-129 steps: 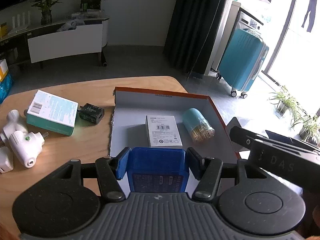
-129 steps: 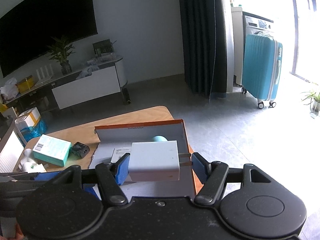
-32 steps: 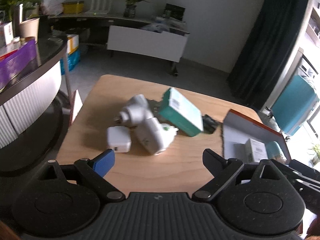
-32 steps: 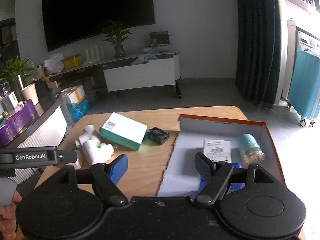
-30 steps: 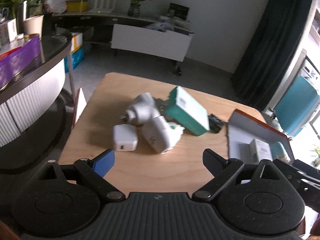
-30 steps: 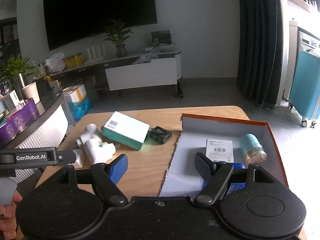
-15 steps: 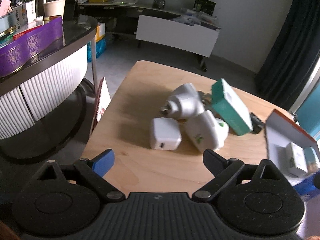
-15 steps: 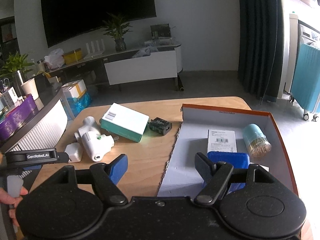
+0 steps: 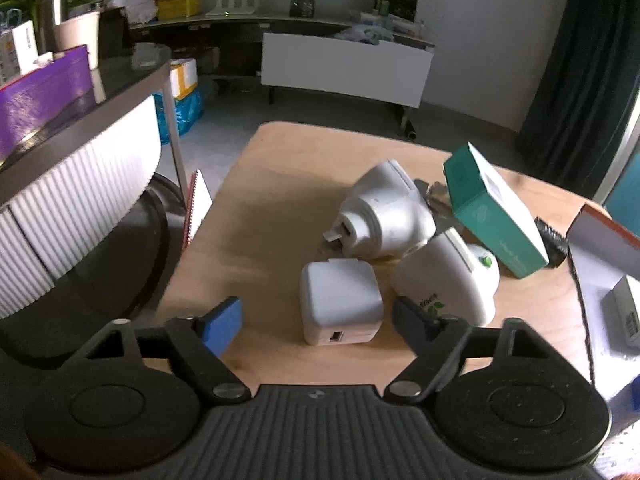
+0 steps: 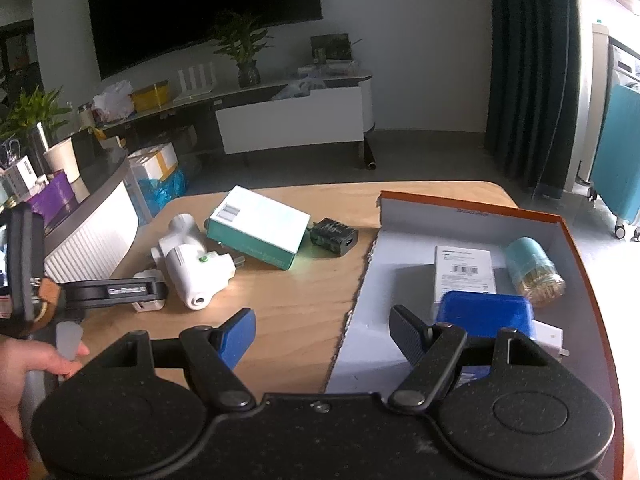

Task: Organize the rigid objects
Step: 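Grasp the white square charger with the left gripper while the right gripper grasps the large white plug adapter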

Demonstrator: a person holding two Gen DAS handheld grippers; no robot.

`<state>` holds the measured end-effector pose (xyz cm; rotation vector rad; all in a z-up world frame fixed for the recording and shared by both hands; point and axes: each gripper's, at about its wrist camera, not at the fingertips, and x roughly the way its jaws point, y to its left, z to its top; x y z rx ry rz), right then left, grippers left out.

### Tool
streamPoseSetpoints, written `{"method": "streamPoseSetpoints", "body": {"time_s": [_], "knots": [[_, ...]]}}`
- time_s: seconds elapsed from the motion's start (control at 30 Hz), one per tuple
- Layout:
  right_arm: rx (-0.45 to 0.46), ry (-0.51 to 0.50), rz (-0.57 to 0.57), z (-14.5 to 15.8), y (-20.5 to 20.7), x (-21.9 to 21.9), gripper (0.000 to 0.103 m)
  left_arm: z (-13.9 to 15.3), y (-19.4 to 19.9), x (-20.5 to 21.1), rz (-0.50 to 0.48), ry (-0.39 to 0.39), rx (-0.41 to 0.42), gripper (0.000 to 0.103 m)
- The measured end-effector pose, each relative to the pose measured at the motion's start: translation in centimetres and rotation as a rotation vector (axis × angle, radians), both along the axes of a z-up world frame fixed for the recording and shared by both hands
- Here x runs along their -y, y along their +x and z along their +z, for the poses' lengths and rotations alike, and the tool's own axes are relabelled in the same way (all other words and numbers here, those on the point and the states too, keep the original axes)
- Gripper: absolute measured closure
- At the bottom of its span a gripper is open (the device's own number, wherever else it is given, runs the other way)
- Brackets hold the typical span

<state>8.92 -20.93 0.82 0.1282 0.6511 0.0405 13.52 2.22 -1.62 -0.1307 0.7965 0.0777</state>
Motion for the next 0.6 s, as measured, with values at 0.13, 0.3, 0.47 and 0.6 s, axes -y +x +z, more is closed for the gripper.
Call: {"method": "streamPoseSetpoints", "body": {"time_s": [0.13, 0.3, 0.47, 0.6], "knots": [[-0.006, -0.007, 0.039, -0.3, 0.8, -1.3, 0.016, -0.2, -0.2, 0.2, -0.050, 0.030, 0.041, 0.061], [-0.017, 0.006, 0.094, -0.8, 2.7, -3.4, 0.015, 0.3, -1.1, -0.9, -0.064, -0.024, 0.043, 0.062], [-0.040, 0.049, 0.165, -1.7, 5.8, -6.0, 0.011, 1.5, -3.1, -2.0, -0.060, -0.070, 0.064, 0.062], [-0.053, 0.066, 0.206, -2.5, 8.3, -8.1, 0.010, 1.9, -3.8, -3.0, -0.051, -0.099, 0.079, 0.062]]}}
